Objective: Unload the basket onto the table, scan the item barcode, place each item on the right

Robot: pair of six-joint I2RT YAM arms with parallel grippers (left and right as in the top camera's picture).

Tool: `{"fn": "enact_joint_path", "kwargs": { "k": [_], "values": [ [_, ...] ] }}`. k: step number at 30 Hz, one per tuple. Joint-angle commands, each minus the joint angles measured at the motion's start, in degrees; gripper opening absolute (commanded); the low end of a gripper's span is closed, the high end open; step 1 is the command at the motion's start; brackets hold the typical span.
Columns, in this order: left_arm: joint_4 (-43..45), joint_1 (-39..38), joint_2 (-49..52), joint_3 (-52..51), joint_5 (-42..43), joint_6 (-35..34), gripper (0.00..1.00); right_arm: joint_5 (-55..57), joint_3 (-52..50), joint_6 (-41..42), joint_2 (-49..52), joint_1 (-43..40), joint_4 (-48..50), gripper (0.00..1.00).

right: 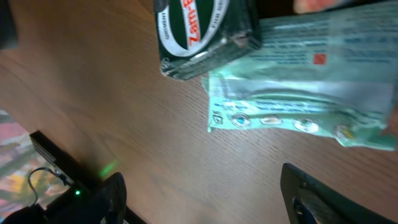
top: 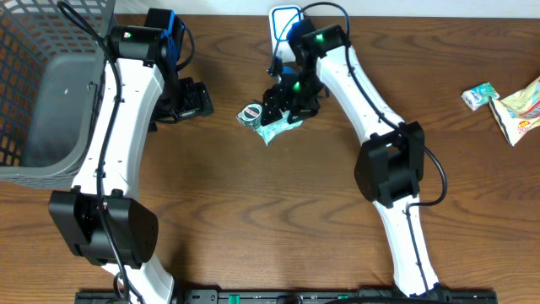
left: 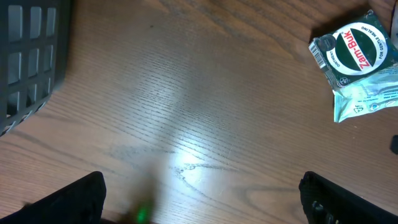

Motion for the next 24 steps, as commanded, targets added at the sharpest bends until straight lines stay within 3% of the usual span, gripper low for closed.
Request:
{"fn": "enact_joint_path", "kwargs": {
  "k": [1,24],
  "values": [
    [-0.1,0.0,-1.0,-0.1,0.1,-0.3,0.98,0.7,-0.2,0.6,-1.3,0.8,1.0,0.74],
    [-0.1,0.0,-1.0,-0.1,0.1,-0.3,0.98,1.1,-0.2,0.6,-1.3,1.6,1.4,0.76]
  ]
}}
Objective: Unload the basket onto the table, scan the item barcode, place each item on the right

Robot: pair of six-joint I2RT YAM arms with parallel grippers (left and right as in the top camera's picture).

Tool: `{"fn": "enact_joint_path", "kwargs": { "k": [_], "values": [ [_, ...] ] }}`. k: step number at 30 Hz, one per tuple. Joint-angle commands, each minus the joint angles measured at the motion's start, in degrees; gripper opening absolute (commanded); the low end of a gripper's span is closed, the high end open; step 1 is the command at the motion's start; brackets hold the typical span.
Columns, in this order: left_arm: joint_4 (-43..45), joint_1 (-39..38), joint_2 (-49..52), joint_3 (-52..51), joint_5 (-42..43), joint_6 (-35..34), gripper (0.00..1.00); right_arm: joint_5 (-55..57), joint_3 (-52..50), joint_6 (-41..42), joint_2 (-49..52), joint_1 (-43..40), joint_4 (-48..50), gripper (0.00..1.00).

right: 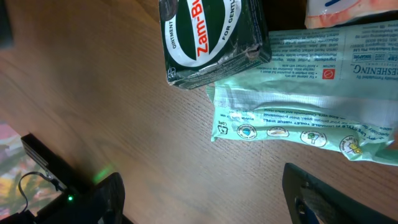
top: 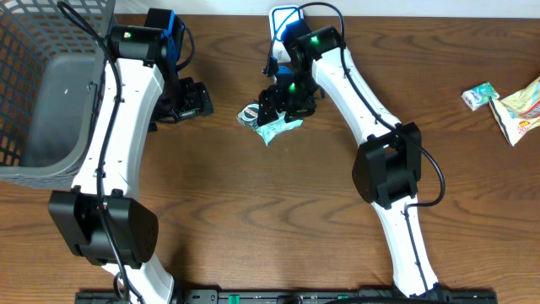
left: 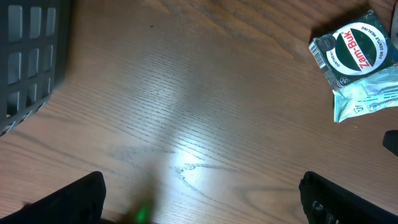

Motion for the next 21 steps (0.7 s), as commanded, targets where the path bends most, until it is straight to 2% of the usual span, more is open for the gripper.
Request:
{"fn": "enact_joint_path", "kwargs": {
  "k": [1,21],
  "values": [
    [-0.1,0.0,-1.0,-0.1,0.1,-0.3,0.97,0.1,-0.2,0.5,-1.3,0.9,0.0,0.76],
    [-0.1,0.0,-1.0,-0.1,0.1,-0.3,0.98,0.1,-0.2,0.5,-1.3,0.8,0.4,0.76]
  ]
}}
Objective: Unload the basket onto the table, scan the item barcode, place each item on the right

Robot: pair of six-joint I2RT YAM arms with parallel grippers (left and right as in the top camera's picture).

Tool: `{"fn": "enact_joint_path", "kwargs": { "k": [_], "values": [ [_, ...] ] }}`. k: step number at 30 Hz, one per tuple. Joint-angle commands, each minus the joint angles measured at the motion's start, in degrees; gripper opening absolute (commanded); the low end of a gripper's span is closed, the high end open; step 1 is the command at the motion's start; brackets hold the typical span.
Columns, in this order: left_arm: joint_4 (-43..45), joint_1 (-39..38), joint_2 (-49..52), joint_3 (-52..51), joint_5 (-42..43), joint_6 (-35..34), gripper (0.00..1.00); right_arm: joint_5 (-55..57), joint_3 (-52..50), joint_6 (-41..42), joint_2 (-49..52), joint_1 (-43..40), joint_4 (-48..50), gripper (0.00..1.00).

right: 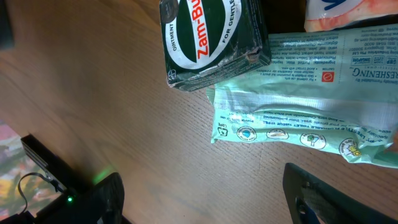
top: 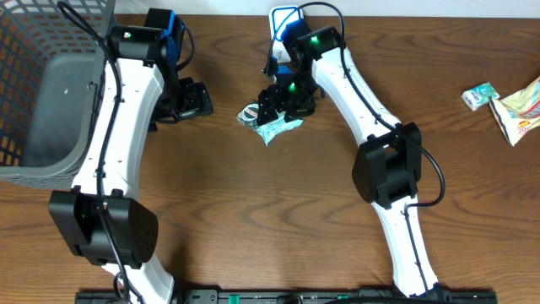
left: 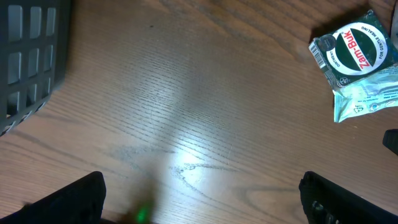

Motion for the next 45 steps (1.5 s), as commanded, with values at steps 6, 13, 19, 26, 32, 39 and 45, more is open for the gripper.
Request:
{"fn": "enact_joint_path", "kwargs": {
  "k": [6,13,19,26,32,39,45],
  "values": [
    [-0.1,0.0,-1.0,-0.1,0.1,-0.3,0.98,0.1,-0.2,0.5,-1.3,0.8,0.2,0.76],
    [-0.1,0.0,-1.0,-0.1,0.1,-0.3,0.98,0.1,-0.2,0.5,-1.3,0.8,0.2,0.76],
    [-0.1,0.0,-1.0,-0.1,0.1,-0.3,0.98,0.1,-0.2,0.5,-1.3,0.8,0.1,0.77],
    [-0.1,0.0,-1.0,-0.1,0.1,-0.3,0.97,0.1,-0.2,0.5,-1.3,0.8,0.0,0.77],
    [-0.1,0.0,-1.0,-0.1,0.1,-0.3,0.98,0.0,-0.2,0.5,-1.3,0.0,-0.5,0.77],
    [-0.1,0.0,-1.0,-0.1,0.1,-0.3,0.98,0.0,-0.2,0.5,-1.3,-1.5,-0.8,0.77],
    [-0.1,0.0,-1.0,-0.1,0.1,-0.3,0.98,0.0,-0.2,0.5,-1.3,-3.1,-1.8,0.77]
  ]
}}
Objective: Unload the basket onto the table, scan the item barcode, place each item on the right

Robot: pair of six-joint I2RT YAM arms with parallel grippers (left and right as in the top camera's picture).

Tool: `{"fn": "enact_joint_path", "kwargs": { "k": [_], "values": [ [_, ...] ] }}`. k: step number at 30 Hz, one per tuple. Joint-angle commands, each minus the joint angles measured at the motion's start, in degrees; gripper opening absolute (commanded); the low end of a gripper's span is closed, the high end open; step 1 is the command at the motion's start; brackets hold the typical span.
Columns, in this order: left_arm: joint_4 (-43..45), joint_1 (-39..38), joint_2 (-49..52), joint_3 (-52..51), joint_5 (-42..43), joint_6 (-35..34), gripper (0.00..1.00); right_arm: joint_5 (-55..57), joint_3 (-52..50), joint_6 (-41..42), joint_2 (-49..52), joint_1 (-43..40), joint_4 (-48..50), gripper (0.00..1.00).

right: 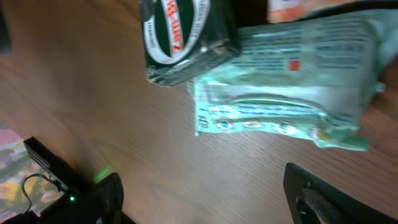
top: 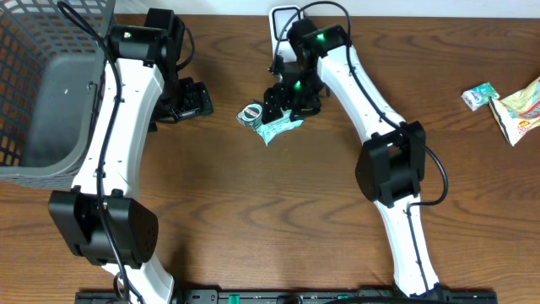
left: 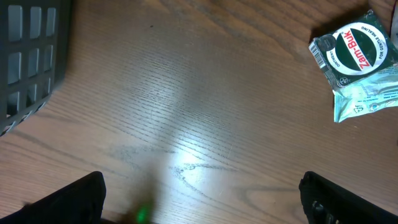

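A dark green Zam-Buk box (top: 251, 113) lies on the wooden table, touching a pale green wipes packet (top: 275, 128). In the right wrist view the box (right: 185, 37) and packet (right: 280, 93) lie just ahead of my right gripper (right: 205, 199), which hovers open with only bare wood between its fingers (right: 106, 196). My left gripper (left: 202, 199) is open too, low over bare table. From there the box (left: 354, 53) and packet (left: 367, 99) show at the upper right. No barcode scanner can be made out.
A grey mesh basket (top: 38, 93) stands at the far left, its wall (left: 31, 56) close to my left gripper. Two snack packets (top: 506, 105) lie at the far right. A white object (top: 283, 19) sits at the back edge behind my right arm.
My right gripper has shifted slightly: box and packet now sit further left in its blurred view. It is still open. The left arm, box and packet have not moved.
My right gripper was open beside the box and packet at the oldest moment, its view blurred. At the two following moments it held still close over them. Now it has shifted a little again. The left gripper stayed open and still throughout.
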Motion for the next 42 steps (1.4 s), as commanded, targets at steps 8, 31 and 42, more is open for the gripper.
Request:
{"fn": "enact_joint_path", "kwargs": {
  "k": [8,31,42],
  "values": [
    [-0.1,0.0,-1.0,-0.1,0.1,-0.3,0.98,0.0,-0.2,1.6,-1.3,-4.4,-1.1,0.78],
    [-0.1,0.0,-1.0,-0.1,0.1,-0.3,0.98,5.5,-0.2,8.2,-1.3,-12.0,-0.4,0.99],
    [-0.1,0.0,-1.0,-0.1,0.1,-0.3,0.98,6.1,-3.1,17.4,-1.2,-7.8,8.7,0.81]
  ]
}}
